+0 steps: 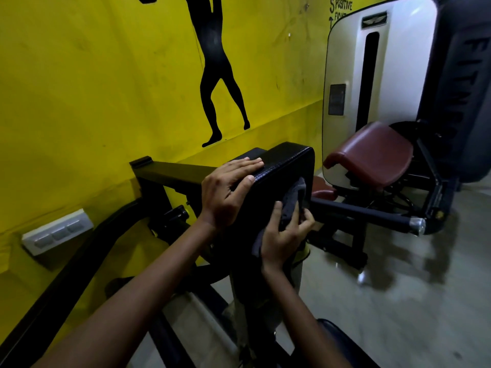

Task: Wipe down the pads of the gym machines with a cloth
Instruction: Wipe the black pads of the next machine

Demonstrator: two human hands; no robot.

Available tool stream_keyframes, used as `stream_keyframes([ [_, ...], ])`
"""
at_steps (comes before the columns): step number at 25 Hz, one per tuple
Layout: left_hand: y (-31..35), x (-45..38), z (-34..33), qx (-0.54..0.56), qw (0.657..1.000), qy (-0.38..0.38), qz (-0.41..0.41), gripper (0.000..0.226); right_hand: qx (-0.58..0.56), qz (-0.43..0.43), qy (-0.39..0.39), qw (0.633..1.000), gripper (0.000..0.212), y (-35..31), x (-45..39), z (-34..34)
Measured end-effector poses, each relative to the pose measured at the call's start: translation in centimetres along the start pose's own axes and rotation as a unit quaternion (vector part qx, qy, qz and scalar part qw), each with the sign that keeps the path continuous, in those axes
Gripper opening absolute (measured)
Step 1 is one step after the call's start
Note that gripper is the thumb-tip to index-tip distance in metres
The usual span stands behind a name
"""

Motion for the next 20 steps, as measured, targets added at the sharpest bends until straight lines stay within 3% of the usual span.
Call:
stream_keyframes([
  [4,0.3,-0.1,-0.1,-0.027,1.000,-0.006,0.011,0.043,0.097,0.140,-0.157,0.973,0.065,0.7,4.5,1.3],
  [7,1.3,-0.2,0.1,-0.041,0.998,-0.031,0.040,0.050,0.092,0.087,-0.147,0.981,0.062,2.1,3.5,2.1],
  [11,2.7,-0.9,-0.3,-0.130,0.983,-0.101,0.078,0.068,0.070,-0.041,-0.138,0.987,0.069,-1.4,3.2,1.5],
  [13,3.2,-0.2,-1.1,-0.216,0.971,-0.090,0.057,0.068,0.099,0.041,-0.171,0.980,0.063,-2.4,4.4,1.8],
  [16,3.2,0.3,-1.5,-0.243,0.968,-0.045,0.036,0.058,0.118,0.146,-0.211,0.959,0.055,0.2,6.2,2.5],
  [18,3.2,0.3,-1.5,-0.258,0.965,-0.037,0.015,0.054,0.127,0.075,-0.217,0.965,0.066,3.4,6.7,3.3],
  [20,3.1,0.2,-1.6,-0.267,0.963,-0.026,-0.001,0.049,0.107,-0.056,-0.212,0.970,0.079,4.5,7.0,3.7],
])
Point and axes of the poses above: each hand's wrist, its own x-axis away from the middle knuckle, its own z-axis out of the back of the hand, y = z × x, the point moved 3 cm from there along -x, towards the middle knuckle, and after that the axes turned 2 degrees about z, right-handed, at the moved point
